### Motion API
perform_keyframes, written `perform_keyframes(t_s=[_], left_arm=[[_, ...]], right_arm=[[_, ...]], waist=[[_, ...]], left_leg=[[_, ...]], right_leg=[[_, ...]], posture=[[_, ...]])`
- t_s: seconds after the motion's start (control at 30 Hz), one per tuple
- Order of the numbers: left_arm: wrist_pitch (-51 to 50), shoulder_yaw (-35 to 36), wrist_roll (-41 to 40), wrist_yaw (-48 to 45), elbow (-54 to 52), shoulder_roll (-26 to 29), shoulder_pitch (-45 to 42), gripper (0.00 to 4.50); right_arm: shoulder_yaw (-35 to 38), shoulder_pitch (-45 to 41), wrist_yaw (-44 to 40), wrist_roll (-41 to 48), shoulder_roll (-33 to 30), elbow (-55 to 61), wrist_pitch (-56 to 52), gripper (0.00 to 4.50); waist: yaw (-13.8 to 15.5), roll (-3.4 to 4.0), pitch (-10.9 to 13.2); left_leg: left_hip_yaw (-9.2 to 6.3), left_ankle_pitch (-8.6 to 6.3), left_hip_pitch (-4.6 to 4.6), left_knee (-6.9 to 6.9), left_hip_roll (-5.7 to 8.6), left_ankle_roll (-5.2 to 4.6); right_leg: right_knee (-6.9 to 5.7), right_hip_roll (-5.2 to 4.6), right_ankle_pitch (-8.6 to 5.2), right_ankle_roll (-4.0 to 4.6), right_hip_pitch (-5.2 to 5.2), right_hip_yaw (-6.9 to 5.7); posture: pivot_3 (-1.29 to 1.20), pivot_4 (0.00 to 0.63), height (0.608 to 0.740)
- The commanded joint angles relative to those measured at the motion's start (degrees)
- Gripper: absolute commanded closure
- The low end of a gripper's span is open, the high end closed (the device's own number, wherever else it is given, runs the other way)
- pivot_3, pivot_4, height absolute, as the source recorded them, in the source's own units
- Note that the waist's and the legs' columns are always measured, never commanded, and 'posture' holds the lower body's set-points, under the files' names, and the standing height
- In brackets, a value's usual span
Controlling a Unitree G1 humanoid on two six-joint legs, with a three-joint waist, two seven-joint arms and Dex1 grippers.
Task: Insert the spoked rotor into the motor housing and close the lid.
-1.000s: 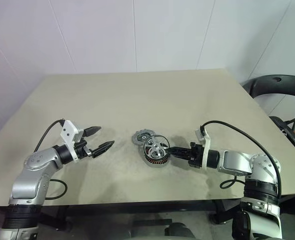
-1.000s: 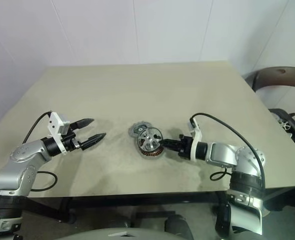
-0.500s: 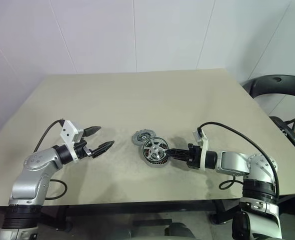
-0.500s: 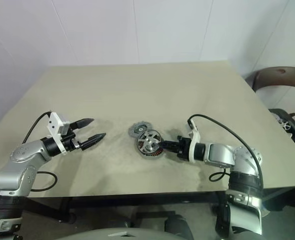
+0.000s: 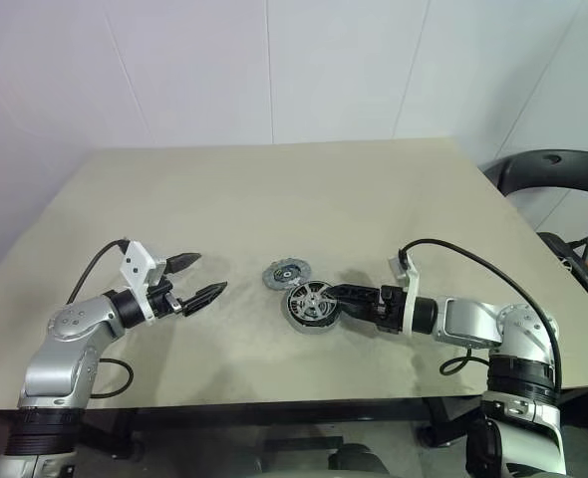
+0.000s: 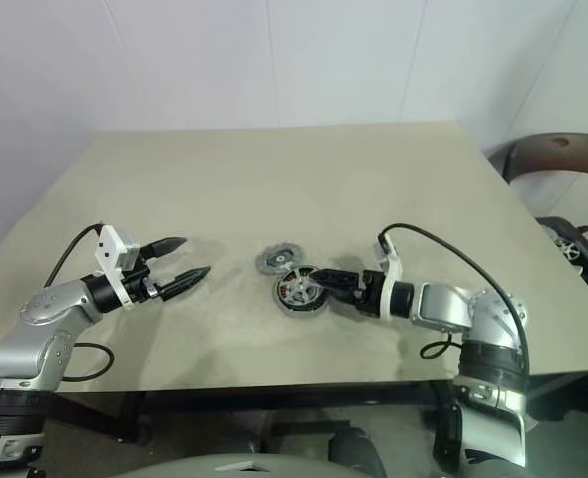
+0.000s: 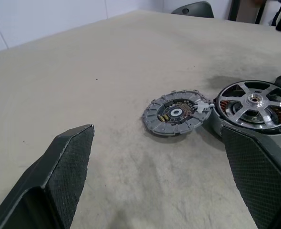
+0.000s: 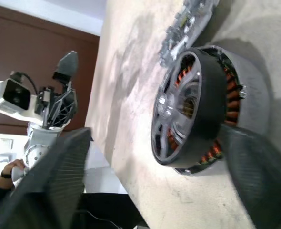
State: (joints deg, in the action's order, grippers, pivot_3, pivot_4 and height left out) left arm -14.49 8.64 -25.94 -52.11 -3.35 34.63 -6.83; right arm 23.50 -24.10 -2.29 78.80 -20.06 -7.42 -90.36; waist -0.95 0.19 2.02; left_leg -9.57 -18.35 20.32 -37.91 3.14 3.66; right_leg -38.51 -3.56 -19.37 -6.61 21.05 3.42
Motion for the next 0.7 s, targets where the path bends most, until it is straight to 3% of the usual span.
perform_keyframes(t_s=[0.03, 0.2, 0.33, 0.5, 0.7], left_arm=[[1.0, 0.5, -0.1, 0.0, -0.4, -0.2, -0.8, 0.00], [1.1, 0.2, 0.2, -0.2, 0.1, -0.5, -1.4, 0.00], [1.0, 0.1, 0.4, -0.4, 0.4, -0.8, -1.8, 0.00], [0.6, -0.1, 0.5, -0.3, 0.5, -1.0, -2.1, 0.00], [0.5, -0.4, 0.4, 0.0, 0.1, -1.1, -1.5, 0.00]], right_arm=[[0.6, -0.7, -1.3, 3.8, -3.4, 4.1, -1.4, 0.04], [-2.6, -1.7, -3.7, 5.3, -9.6, 7.4, -2.1, 0.04], [-10.5, -3.1, -9.8, -4.5, -15.0, 14.9, 3.3, 0.04], [-24.4, -5.4, -20.5, -21.0, -18.4, 19.4, 18.0, 1.23], [-35.3, -6.7, -31.1, -37.3, -17.0, 18.0, 35.8, 3.34]], waist=[[0.1, 0.00, 0.0], [-0.1, 0.02, 0.0], [-0.2, 0.04, 0.0], [-0.1, 0.01, 0.0], [0.1, 0.00, 0.0]], left_leg=[[0.00, 0.00, 0.02, 0.00, 0.01, 0.00], [0.01, 0.00, 0.04, 0.01, -0.01, -0.01], [0.02, 0.00, 0.03, 0.00, -0.01, -0.01], [0.01, 0.00, 0.05, 0.00, -0.04, -0.01], [-0.01, 0.00, 0.08, 0.02, -0.04, 0.00]], right_leg=[[0.00, 0.00, 0.00, 0.00, 0.00, 0.00], [0.02, 0.00, 0.00, 0.00, 0.03, 0.00], [0.00, 0.00, 0.00, 0.00, 0.03, 0.00], [0.04, -0.01, -0.01, -0.01, 0.04, 0.00], [0.11, -0.03, 0.00, -0.01, 0.22, -0.01]], posture=[[0.00, 0.000, 0.740], [0.00, 0.000, 0.740], [0.00, 0.000, 0.740], [0.00, 0.000, 0.740], [0.00, 0.000, 0.740]])
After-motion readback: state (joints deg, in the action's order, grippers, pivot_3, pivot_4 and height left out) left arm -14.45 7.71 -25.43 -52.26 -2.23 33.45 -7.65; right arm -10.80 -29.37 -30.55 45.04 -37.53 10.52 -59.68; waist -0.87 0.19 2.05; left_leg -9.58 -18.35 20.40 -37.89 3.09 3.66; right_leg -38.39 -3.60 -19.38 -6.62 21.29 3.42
